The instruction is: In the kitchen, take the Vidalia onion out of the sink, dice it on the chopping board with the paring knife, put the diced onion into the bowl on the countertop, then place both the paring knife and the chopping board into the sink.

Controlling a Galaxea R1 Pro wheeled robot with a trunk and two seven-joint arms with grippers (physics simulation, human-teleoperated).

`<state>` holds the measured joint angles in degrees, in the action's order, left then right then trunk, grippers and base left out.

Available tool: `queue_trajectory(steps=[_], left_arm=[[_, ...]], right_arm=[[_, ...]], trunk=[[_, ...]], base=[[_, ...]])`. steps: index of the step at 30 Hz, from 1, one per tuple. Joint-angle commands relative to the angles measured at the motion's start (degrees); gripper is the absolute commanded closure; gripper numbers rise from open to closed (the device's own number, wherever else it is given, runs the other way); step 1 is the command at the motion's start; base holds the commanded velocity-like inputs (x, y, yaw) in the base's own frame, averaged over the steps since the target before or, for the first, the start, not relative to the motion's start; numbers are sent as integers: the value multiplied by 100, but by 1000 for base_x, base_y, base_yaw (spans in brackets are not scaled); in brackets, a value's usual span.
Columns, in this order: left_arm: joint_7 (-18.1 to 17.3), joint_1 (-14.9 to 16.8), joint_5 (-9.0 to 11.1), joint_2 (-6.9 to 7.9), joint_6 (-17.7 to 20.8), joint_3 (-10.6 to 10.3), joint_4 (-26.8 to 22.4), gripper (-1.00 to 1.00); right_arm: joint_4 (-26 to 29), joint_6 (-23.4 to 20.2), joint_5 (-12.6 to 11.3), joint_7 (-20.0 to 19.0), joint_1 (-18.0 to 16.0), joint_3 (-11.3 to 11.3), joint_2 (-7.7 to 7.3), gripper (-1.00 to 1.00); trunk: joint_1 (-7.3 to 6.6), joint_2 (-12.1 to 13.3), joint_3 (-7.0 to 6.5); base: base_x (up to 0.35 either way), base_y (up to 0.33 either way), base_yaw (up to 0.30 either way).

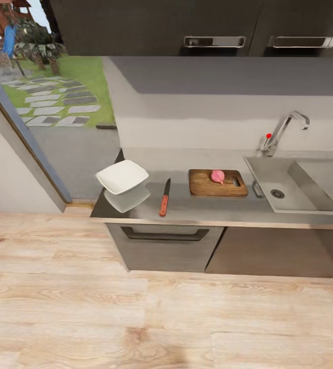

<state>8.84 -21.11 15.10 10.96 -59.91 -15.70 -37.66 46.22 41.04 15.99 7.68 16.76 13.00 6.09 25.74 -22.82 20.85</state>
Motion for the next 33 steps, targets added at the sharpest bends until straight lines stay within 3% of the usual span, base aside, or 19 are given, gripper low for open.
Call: queue_trajectory(steps=[1,9,33], left_arm=[[57,1,19,11,-9,-48,-9,-100],[57,1,19,12,-9,-47,10,-100],[57,1,19,3,-9,-47,83,-100]], right_arm=[[10,2,62,31,2,19,9,-100],[11,9,62,31,2,19,15,-100],[10,10,62,31,2,19,15,-100]], trunk=[[4,-10,6],[4,-10,-47],[4,-10,-260]], base=[[0,300,0],[0,231,0],[13,31,0]])
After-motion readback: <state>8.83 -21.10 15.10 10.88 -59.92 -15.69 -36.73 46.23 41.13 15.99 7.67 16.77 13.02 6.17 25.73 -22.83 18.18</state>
